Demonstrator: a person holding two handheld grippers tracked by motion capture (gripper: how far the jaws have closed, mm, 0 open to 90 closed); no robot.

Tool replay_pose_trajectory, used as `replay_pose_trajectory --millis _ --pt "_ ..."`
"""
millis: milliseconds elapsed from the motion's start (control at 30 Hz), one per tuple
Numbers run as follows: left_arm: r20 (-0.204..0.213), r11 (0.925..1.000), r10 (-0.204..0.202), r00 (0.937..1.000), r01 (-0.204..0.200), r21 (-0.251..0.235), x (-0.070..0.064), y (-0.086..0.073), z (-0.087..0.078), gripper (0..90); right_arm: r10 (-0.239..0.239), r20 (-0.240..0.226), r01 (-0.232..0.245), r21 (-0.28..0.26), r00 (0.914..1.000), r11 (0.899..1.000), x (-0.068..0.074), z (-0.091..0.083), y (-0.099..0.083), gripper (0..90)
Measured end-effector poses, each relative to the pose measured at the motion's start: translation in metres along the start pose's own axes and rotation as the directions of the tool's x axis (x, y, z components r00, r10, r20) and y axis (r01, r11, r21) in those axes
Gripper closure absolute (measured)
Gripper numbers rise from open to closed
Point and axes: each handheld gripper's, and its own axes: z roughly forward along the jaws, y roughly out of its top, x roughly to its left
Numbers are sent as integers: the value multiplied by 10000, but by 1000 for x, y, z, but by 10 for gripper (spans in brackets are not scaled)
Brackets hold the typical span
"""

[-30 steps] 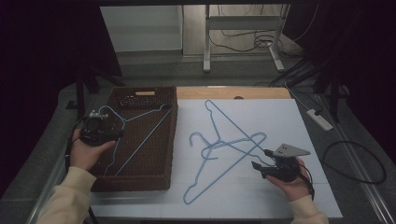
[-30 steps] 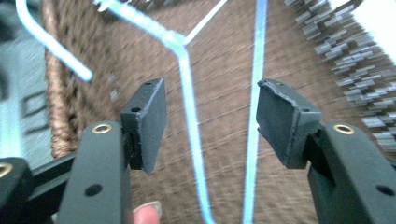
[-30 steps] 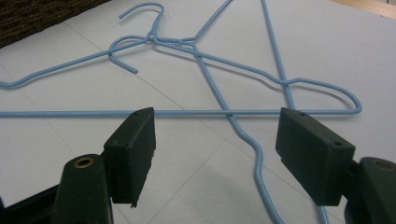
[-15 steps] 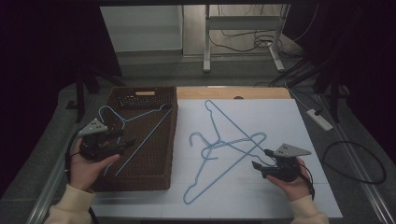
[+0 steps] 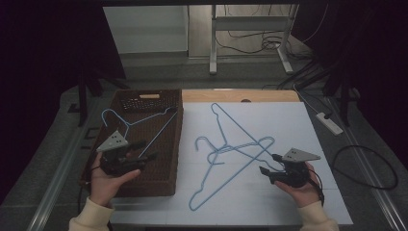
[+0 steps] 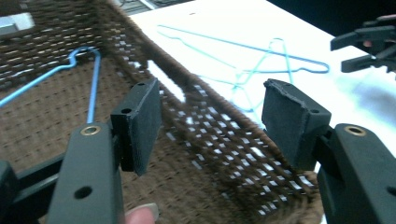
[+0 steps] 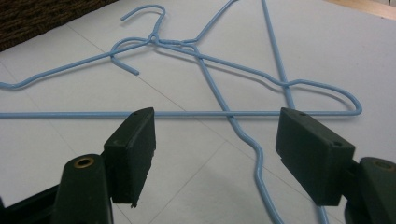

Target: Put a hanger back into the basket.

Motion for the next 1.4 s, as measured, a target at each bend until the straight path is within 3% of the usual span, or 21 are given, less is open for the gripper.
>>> replay_pose_trajectory --millis 167,367,733,1400 --pt "308 9996 278 9991 -278 -24 -16 -6 3 367 -17 -40 17 -21 10000 10000 0 -1 0 301" --pt "303 9986 521 9982 -522 5 -22 -13 1 366 58 -60 -58 -103 10000 9999 -1 -2 0 304" --pt "280 9992 399 9988 -397 -81 -20 -22 -1 367 180 -84 -182 -274 9998 9995 -4 -4 3 309" --pt "259 9992 387 9989 -385 -80 -21 -24 1 366 72 -88 -74 -233 9999 9997 -2 -3 3 310"
